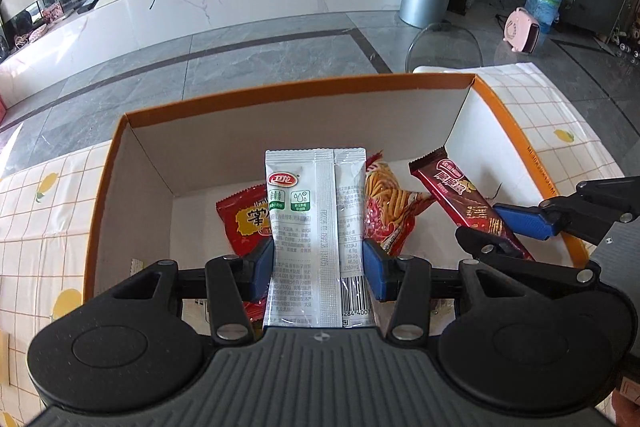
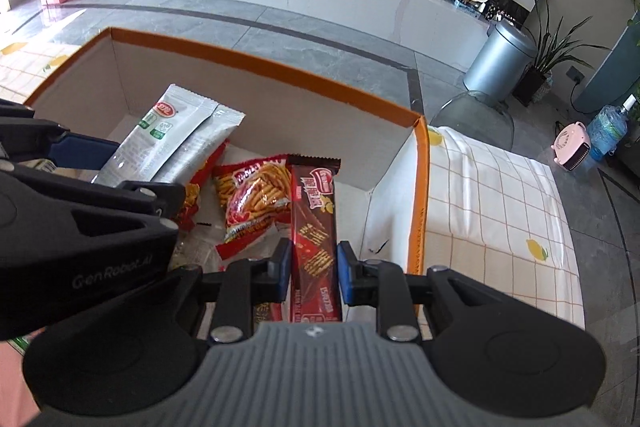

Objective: Organize snacks
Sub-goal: 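Carry both held snacks into the orange box and open both tools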

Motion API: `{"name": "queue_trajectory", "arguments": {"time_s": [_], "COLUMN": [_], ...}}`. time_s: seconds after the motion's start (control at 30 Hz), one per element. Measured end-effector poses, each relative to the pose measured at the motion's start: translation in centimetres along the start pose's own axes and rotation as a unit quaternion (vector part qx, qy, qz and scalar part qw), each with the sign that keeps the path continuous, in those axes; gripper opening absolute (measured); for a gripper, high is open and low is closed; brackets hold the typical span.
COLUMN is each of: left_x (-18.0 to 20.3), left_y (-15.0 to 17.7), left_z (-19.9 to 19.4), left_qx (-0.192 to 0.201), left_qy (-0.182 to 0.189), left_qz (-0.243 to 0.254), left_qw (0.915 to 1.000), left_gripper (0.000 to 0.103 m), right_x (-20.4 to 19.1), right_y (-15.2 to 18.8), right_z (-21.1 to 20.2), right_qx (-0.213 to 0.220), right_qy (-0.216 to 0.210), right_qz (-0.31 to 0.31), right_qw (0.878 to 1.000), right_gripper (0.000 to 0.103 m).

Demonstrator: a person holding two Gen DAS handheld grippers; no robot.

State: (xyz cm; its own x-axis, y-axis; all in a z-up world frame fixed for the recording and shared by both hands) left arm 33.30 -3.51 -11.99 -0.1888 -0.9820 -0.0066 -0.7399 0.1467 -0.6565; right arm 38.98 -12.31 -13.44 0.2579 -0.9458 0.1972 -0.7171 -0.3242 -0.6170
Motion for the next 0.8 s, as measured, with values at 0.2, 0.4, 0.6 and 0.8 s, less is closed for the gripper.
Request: {"name": "queue_trajectory", "arguments": {"time_s": [0.2,0.4,0.6,0.8], "left_x": [-0.3,-0.5,-0.2,-0.1], "left_y": [1.0,1.6,2.0,2.0], "left_z": [1.3,2.0,2.4,2.1], "left_qx": [-0.025,-0.043,-0.055,-0.053], "left_qy": [-0.001,0.003,0.005,0.005], "left_qz": [0.007,0.004,0.007,0.001], "left_qw": [0.9997,0.9991,0.9984,0.9986], "left_gripper": [0.053,0.054,0.054,0.061], "right_x": [-0.4,-0.1,-0.2,-0.4], "right_y": [0.7,0.9,1.3,1.2], "right_z": [1.8,2.8,3.5,3.2], "right_qx": [-0.025,-0.042,-0.052,-0.048], "right_qy": [0.003,0.003,0.001,0.001], "right_qz": [-0.021,-0.027,-0.035,-0.049], "right_qw": [0.999,0.999,0.998,0.998], "right_gripper": [0.020,0.019,0.018,0.023]}}
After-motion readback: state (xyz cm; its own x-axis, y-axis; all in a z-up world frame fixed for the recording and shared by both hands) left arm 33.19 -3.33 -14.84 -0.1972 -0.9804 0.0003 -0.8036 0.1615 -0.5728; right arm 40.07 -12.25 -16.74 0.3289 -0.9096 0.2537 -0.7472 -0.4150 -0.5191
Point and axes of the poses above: each gripper's, at about its wrist camera, not at the fingertips, and z roughly the way its jaws point, x to its right, y to its underside, the point moved 8 cm from there along z, roughly the way its jaws point, and after that the axes turned 7 degrees about x, right-handed, at the moved point
